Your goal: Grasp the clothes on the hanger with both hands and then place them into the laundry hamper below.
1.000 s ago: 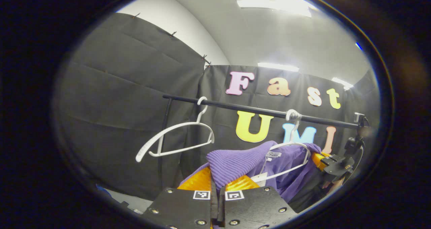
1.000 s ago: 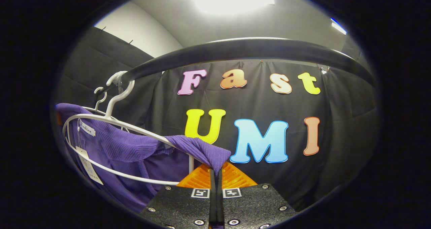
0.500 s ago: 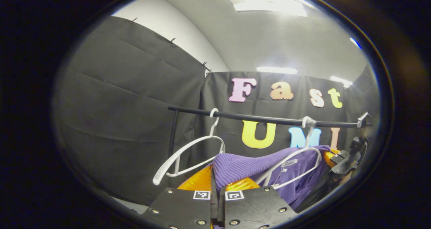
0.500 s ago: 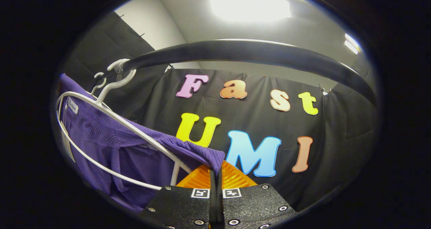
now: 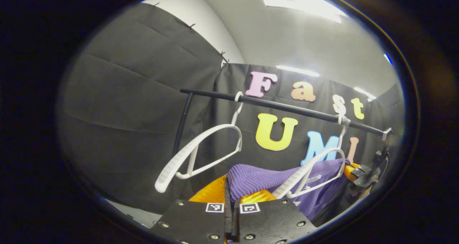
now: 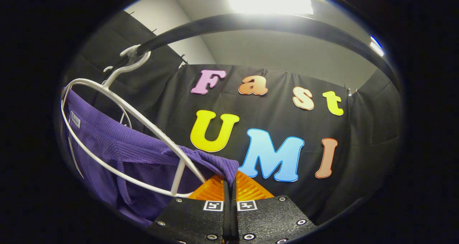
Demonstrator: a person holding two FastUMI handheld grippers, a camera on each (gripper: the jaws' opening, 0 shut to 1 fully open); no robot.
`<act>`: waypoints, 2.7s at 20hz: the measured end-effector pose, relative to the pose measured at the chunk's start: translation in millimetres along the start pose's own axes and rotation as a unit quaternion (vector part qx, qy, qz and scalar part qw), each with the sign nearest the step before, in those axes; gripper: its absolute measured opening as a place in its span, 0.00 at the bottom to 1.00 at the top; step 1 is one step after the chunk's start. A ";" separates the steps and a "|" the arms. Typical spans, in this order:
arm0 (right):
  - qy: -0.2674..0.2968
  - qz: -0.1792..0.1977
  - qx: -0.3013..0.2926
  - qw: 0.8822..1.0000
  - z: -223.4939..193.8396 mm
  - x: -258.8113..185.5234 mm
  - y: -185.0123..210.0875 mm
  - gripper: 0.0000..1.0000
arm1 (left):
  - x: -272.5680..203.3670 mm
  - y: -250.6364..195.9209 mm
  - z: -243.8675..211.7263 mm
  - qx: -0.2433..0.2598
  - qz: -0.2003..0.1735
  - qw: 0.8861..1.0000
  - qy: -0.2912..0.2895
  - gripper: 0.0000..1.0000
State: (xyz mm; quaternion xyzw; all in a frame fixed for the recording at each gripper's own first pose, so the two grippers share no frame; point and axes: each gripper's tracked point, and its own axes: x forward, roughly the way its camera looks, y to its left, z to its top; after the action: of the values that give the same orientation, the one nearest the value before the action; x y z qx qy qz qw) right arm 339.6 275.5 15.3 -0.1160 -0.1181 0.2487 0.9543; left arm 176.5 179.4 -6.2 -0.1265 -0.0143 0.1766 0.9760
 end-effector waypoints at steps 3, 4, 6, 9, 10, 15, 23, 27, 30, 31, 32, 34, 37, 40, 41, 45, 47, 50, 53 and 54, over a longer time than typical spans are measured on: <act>0.003 -0.001 -0.005 1.000 -6.5 0.2 -3.5 0.00 | 2.4 -2.6 -13.8 0.002 -0.006 1.000 0.012 0.01; 0.007 -0.001 -0.009 1.000 -10.5 0.0 -4.1 0.00 | 1.7 -3.9 -17.6 0.001 -0.007 1.000 0.016 0.01; 0.020 0.001 -0.005 1.000 -18.0 -2.1 -4.8 0.00 | -1.5 -6.2 -25.2 -0.002 -0.007 1.000 0.021 0.01; 0.032 -0.001 0.008 0.999 -28.0 -6.1 -9.2 0.00 | -9.4 -13.0 -35.1 -0.007 -0.011 1.000 0.029 0.05; 0.039 -0.001 0.010 0.999 -33.2 -5.5 -9.2 0.00 | -10.7 -15.5 -37.8 -0.005 -0.011 0.999 0.031 0.01; 0.061 -0.005 0.046 0.997 -54.3 -9.1 -19.9 0.00 | -11.0 -33.3 -49.5 0.004 -0.016 0.999 0.040 0.01; 0.089 0.010 0.072 0.993 -83.8 -49.7 -34.9 0.00 | -39.2 -48.5 -78.0 -0.013 0.002 0.998 0.065 0.05; 0.094 0.020 0.080 0.992 -91.2 -90.3 -42.4 0.00 | -66.6 -47.0 -87.8 -0.013 0.019 0.997 0.079 0.05; 0.105 0.028 0.082 0.991 -97.3 -102.2 -47.1 0.00 | -77.7 -45.6 -99.3 -0.014 0.027 0.995 0.091 0.01; 0.107 0.029 0.084 0.990 -97.4 -105.6 -48.4 0.00 | -84.8 -45.8 -103.4 -0.017 0.027 0.995 0.092 0.01; 0.108 0.027 0.086 0.990 -96.1 -110.8 -50.2 0.00 | -90.9 -45.5 -106.8 -0.024 0.024 0.995 0.093 0.01; 0.112 0.020 0.082 0.990 -93.5 -126.4 -50.2 0.00 | -103.4 -42.5 -110.8 -0.031 0.017 0.995 0.097 0.01; 0.127 0.009 0.073 0.989 -83.2 -169.7 -39.9 0.00 | -120.8 -30.7 -104.6 -0.026 -0.002 0.995 0.100 0.01; 0.147 -0.022 0.073 0.986 -69.6 -214.5 -31.3 0.00 | -142.1 -12.5 -105.3 -0.013 -0.036 0.993 0.114 0.01; 0.152 -0.031 0.075 0.985 -65.0 -229.9 -25.1 0.00 | -151.1 -5.0 -102.6 -0.010 -0.047 0.992 0.120 0.05; 0.175 -0.060 0.063 0.981 -53.1 -281.0 -11.2 0.00 | -167.5 17.2 -114.2 -0.012 -0.079 0.986 0.146 0.01; 0.185 -0.061 0.069 0.978 -53.0 -305.9 1.4 0.00 | -176.7 29.9 -125.3 -0.008 -0.073 0.983 0.167 0.05; 0.205 -0.047 0.071 0.975 -57.5 -344.1 19.9 0.00 | -199.3 31.2 -130.5 -0.006 -0.072 0.981 0.179 0.01; 0.228 -0.026 0.090 0.969 -67.6 -373.5 33.4 0.00 | -217.9 31.1 -138.2 -0.014 -0.052 0.980 0.192 0.01; 0.237 -0.019 0.095 0.967 -72.1 -380.2 35.3 0.00 | -224.3 30.1 -141.1 -0.021 -0.043 0.979 0.199 0.01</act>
State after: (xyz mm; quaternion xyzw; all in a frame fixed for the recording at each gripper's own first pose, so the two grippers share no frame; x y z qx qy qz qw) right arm 21.7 102.9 -126.5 -0.0781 0.1335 0.2062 0.9662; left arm -33.8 94.3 -146.6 -0.1791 0.1709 0.1052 0.9632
